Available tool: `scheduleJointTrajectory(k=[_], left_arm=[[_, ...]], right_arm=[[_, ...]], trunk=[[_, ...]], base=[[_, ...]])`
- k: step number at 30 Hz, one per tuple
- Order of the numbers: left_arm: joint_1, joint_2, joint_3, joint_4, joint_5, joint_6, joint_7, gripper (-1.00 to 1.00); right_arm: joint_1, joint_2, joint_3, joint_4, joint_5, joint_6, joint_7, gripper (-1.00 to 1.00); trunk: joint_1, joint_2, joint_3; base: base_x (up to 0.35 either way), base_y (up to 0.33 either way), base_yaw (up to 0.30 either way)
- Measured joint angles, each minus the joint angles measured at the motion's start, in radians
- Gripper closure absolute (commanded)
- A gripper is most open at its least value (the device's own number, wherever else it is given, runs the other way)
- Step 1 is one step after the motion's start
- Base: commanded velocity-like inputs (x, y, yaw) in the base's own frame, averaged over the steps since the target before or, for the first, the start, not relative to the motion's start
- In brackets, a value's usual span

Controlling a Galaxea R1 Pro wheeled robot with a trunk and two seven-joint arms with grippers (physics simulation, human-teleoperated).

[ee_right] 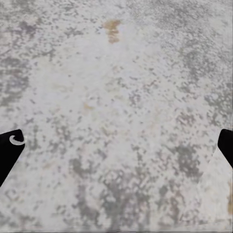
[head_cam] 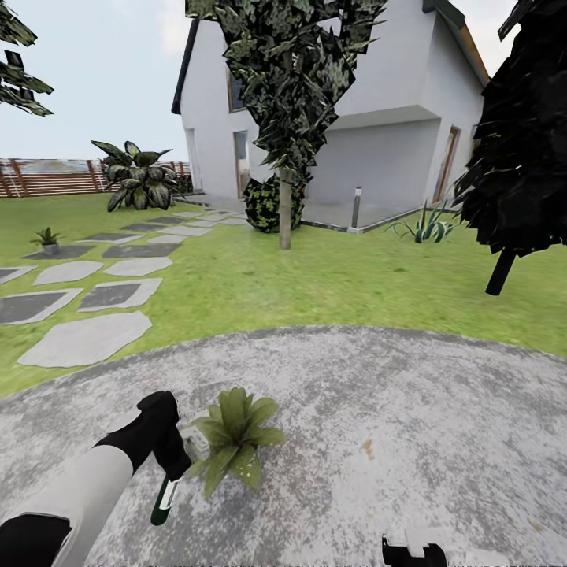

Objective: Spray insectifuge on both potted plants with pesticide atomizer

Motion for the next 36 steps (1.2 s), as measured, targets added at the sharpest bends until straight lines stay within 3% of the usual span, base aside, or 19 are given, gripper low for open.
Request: scheduleJointTrajectory(k=[14, 19, 24, 36], left_arm=[[0.015, -0.005, -0.007, 0.018, 0.002, -0.002, 0.009, 1.0], [0.082, -0.007, -0.004, 0.018, 0.0, -0.004, 0.018, 1.0], [0.09, -0.001, 0.002, 0.01, 0.001, -0.002, 0.021, 1.0], [0.082, 0.029, -0.001, 0.002, 0.001, 0.033, 0.022, 1.0]], right_arm=[[0.0, 0.0, 0.0, -0.001, -0.001, -0.001, -0.001, -1.0], [0.0, 0.001, 0.0, -0.001, -0.001, -0.001, 0.0, -1.0], [-0.001, 0.002, 0.0, -0.002, -0.002, -0.001, 0.0, -1.0], [0.0, 0.001, -0.003, -0.002, -0.004, -0.001, -0.001, -1.0]], trunk=[[0.0, 0.0, 0.0], [0.0, 0.0, 0.0], [0.0, 0.0, 0.0], [0.046, -0.084, -0.053]], base=[[0.145, 0.227, -0.033], [0.004, 0.005, -0.281], [0.0, 0.0, -0.077], [0.0, 0.0, -0.002]])
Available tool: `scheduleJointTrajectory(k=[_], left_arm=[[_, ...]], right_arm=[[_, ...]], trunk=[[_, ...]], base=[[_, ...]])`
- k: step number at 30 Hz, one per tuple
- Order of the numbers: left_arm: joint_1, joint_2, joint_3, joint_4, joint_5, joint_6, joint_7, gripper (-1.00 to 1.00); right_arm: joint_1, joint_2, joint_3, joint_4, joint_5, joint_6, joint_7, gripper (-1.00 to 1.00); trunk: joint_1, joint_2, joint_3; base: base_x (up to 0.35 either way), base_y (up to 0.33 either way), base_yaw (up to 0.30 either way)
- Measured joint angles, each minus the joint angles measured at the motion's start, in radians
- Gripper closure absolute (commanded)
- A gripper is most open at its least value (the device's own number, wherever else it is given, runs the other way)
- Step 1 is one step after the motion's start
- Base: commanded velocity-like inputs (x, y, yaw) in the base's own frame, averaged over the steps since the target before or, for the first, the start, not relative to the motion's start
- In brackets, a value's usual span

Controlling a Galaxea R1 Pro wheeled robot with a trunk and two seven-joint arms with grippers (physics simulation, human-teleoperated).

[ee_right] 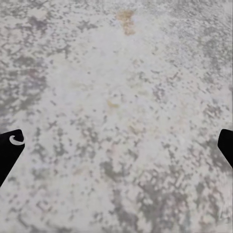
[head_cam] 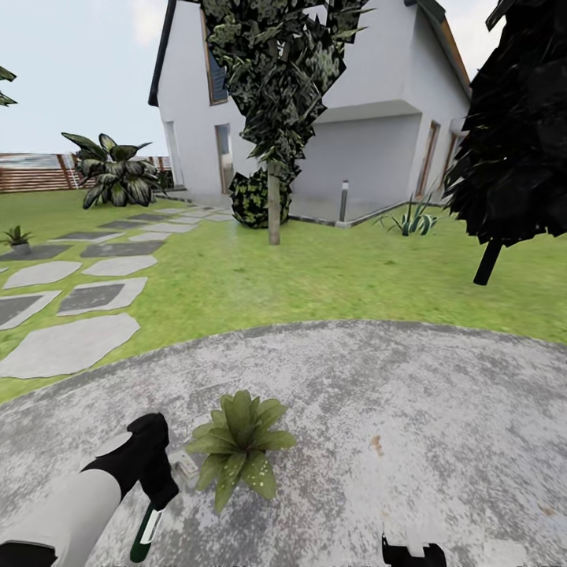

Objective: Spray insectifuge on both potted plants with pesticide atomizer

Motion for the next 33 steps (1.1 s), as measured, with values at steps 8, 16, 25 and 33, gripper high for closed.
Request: scheduleJointTrajectory(k=[8, 16, 25, 33], left_arm=[[0.007, 0.009, 0.0, 0.002, -0.001, -0.002, 0.002, 1.0], [0.007, 0.001, -0.006, 0.0, -0.003, -0.002, 0.006, 1.0], [0.007, -0.001, -0.003, 0.014, -0.001, -0.002, 0.041, 1.0], [0.008, -0.004, -0.002, 0.015, -0.002, -0.002, 0.042, 1.0]], right_arm=[[0.0, -0.003, 0.001, 0.002, 0.002, 0.0, 0.0, -1.0], [0.0, -0.017, 0.001, 0.001, 0.002, 0.0, 0.0, -1.0], [0.001, -0.017, 0.0, -0.001, 0.0, 0.001, 0.0, -1.0], [0.0, -0.017, 0.0, -0.001, 0.0, 0.0, 0.0, -1.0]], trunk=[[0.0, 0.0, -0.002], [0.0, 0.0, -0.002], [0.0, 0.0, -0.002], [0.0, 0.0, -0.002]], base=[[0.0, 0.0, 0.0], [-0.177, 0.178, 0.0], [0.038, 0.317, -0.163], [0.059, 0.093, -0.299]])
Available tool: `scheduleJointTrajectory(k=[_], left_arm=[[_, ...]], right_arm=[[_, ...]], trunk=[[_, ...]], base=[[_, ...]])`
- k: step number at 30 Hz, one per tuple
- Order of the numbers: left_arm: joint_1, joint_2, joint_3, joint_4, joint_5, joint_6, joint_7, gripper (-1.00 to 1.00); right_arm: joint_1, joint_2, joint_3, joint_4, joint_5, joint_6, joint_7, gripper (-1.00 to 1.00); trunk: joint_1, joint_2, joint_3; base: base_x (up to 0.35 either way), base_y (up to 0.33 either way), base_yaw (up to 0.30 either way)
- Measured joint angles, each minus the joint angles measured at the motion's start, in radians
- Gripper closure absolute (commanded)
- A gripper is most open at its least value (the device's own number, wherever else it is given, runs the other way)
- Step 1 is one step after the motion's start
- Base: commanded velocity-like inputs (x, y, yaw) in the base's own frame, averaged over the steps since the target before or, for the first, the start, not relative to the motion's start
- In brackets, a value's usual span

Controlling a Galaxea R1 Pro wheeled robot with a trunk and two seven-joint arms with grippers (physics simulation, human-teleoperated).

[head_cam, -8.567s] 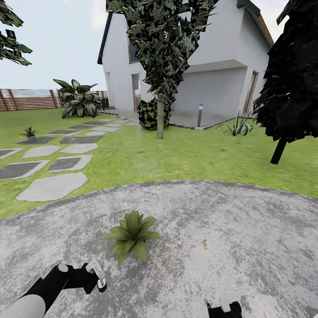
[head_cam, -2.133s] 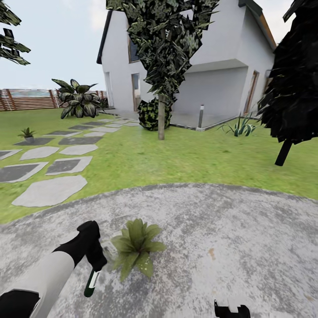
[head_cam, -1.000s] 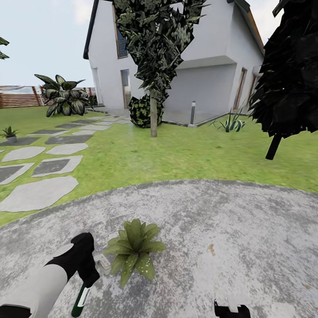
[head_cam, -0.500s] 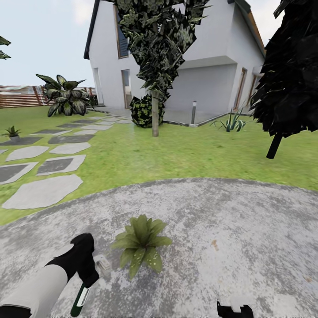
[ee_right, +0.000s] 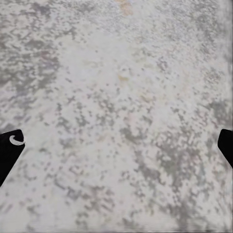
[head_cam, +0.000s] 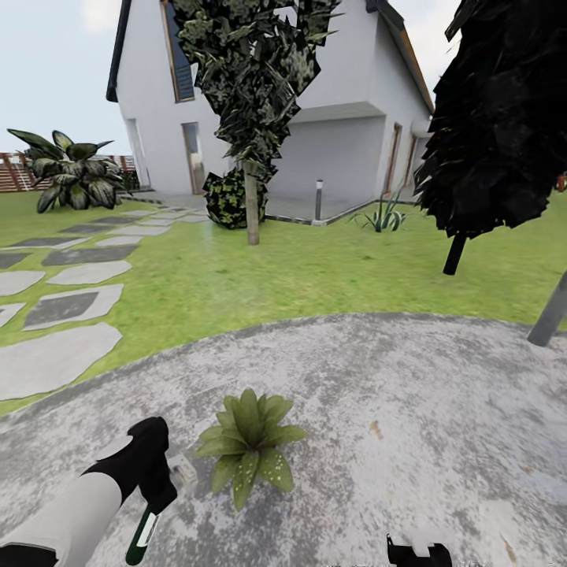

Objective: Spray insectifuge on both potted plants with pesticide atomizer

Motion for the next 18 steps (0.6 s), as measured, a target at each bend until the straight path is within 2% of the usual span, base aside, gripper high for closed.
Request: scheduleJointTrajectory(k=[4, 8, 12, 18], left_arm=[[-0.001, 0.002, -0.002, -0.003, 0.001, 0.0, -0.001, 1.0], [0.0, 0.004, -0.001, -0.004, 0.0, 0.001, -0.001, 1.0], [0.0, 0.005, -0.001, -0.003, 0.0, 0.001, -0.001, 1.0], [0.0, 0.008, 0.001, -0.002, -0.001, 0.001, -0.001, 1.0]], right_arm=[[0.0, 0.0, 0.0, 0.0, 0.0, 0.0, 0.0, -1.0], [0.0, 0.0, 0.0, 0.0, 0.0, 0.0, 0.0, -1.0], [0.0, 0.002, 0.0, 0.0, 0.0, 0.0, 0.0, -1.0], [0.0, 0.002, 0.0, 0.0, 0.0, 0.001, 0.0, -1.0]], trunk=[[0.0, 0.0, 0.0], [0.0, 0.0, 0.0], [0.0, 0.0, 0.0], [0.0, 0.0, -0.001]], base=[[0.001, 0.002, -0.278], [-0.107, 0.079, -0.077], [-0.255, 0.206, -0.067], [-0.155, 0.281, -0.269]])
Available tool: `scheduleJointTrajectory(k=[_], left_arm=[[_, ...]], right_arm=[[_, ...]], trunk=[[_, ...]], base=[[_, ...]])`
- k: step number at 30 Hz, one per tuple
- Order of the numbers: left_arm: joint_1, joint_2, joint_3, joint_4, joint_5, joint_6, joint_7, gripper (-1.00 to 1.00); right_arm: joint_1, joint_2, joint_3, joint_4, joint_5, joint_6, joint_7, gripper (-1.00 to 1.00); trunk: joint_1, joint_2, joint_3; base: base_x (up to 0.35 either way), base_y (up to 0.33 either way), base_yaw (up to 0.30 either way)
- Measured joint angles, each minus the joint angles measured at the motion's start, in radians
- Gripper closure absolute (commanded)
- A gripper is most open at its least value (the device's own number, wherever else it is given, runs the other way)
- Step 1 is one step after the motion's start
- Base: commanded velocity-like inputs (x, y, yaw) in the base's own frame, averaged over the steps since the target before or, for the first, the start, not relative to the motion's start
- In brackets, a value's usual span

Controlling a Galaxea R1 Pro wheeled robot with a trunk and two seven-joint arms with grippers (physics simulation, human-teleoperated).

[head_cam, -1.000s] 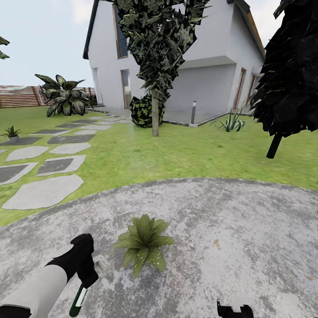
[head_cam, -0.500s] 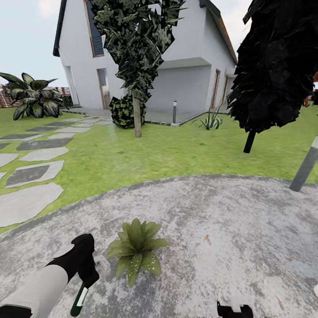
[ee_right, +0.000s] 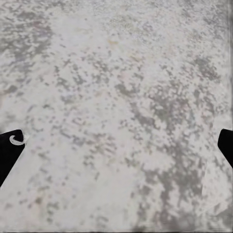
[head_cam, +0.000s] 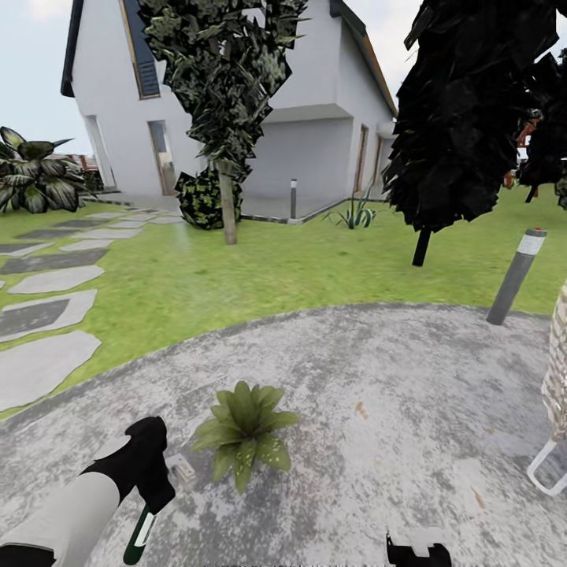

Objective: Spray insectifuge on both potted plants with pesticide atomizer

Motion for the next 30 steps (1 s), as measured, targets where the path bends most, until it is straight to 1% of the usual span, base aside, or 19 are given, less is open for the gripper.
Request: scheduleJointTrajectory(k=[7, 13, 16, 17, 19, 20, 21, 22, 23, 24, 26, 27, 30], left_arm=[[0.0, 0.004, 0.001, -0.003, 0.0, -0.001, 0.0, 1.0], [-0.005, -0.001, -0.006, -0.013, 0.001, 0.001, -0.01, 1.0], [-0.012, -0.008, -0.006, -0.016, 0.002, 0.001, -0.013, 1.0], [-0.016, -0.019, -0.006, -0.018, 0.005, 0.003, -0.013, 1.0], [-0.019, -0.032, -0.012, -0.018, 0.002, 0.002, -0.014, 1.0], [-0.029, -0.037, -0.019, -0.018, -0.001, 0.001, -0.017, 1.0], [-0.044, -0.041, -0.029, -0.018, -0.004, 0.001, -0.034, 1.0], [-0.06, -0.042, -0.042, -0.018, -0.006, 0.001, -0.067, 1.0], [-0.075, -0.042, -0.06, -0.017, -0.009, 0.0, -0.109, 1.0], [-0.083, -0.041, -0.077, -0.017, -0.01, -0.001, -0.135, 1.0], [-0.099, -0.039, -0.109, -0.017, -0.011, -0.001, -0.169, 1.0], [-0.125, -0.038, -0.133, -0.017, -0.011, -0.002, -0.186, 1.0], [-0.16, -0.035, -0.143, -0.017, -0.009, -0.002, -0.205, 1.0]], right_arm=[[0.0, 0.001, -0.002, -0.001, -0.002, 0.0, 0.0, -1.0], [0.0, 0.0, -0.002, -0.001, -0.002, -0.001, 0.0, -1.0], [0.0, 0.0, -0.002, 0.0, -0.001, -0.001, 0.0, -1.0], [0.0, -0.001, -0.002, 0.0, -0.001, -0.001, 0.0, -1.0], [0.0, -0.001, -0.002, 0.001, 0.0, -0.001, 0.0, -1.0], [0.0, -0.001, -0.002, 0.001, 0.0, -0.001, 0.0, -1.0], [0.0, -0.001, -0.002, 0.002, 0.001, -0.001, 0.0, -1.0], [0.0, -0.001, -0.001, 0.002, 0.001, -0.001, 0.0, -1.0], [0.0, -0.001, -0.001, 0.002, 0.001, -0.001, 0.0, -1.0], [0.0, -0.001, -0.001, 0.002, 0.001, -0.001, 0.0, -1.0], [0.0, -0.001, -0.001, 0.001, 0.001, -0.001, 0.0, -1.0], [0.0, -0.001, -0.002, 0.001, 0.0, -0.001, 0.0, -1.0], [0.0, -0.001, -0.001, 0.001, 0.0, -0.001, 0.0, -1.0]], trunk=[[0.0, 0.0, -0.008], [0.0, 0.0, -0.015], [0.0, 0.0, -0.015], [0.0, 0.0, -0.015], [0.0, 0.0, -0.015], [0.0, 0.0, -0.015], [0.0, 0.0, -0.015], [0.0, 0.0, -0.015], [0.0, 0.0, -0.015], [0.0, 0.0, -0.015], [0.0, 0.0, -0.015], [0.0, 0.0, -0.015], [0.0, 0.0, -0.015]], base=[[-0.007, 0.32, -0.177], [0.0, 0.055, -0.072], [0.0, 0.002, -0.005], [0.0, 0.0, -0.001], [0.0, 0.0, 0.0], [0.0, 0.0, 0.0], [0.0, 0.0, 0.0], [0.0, 0.0, 0.0], [0.0, 0.0, 0.0], [0.0, 0.0, 0.0], [0.0, 0.0, 0.0], [0.0, 0.0, 0.0], [0.0, 0.0, 0.0]])
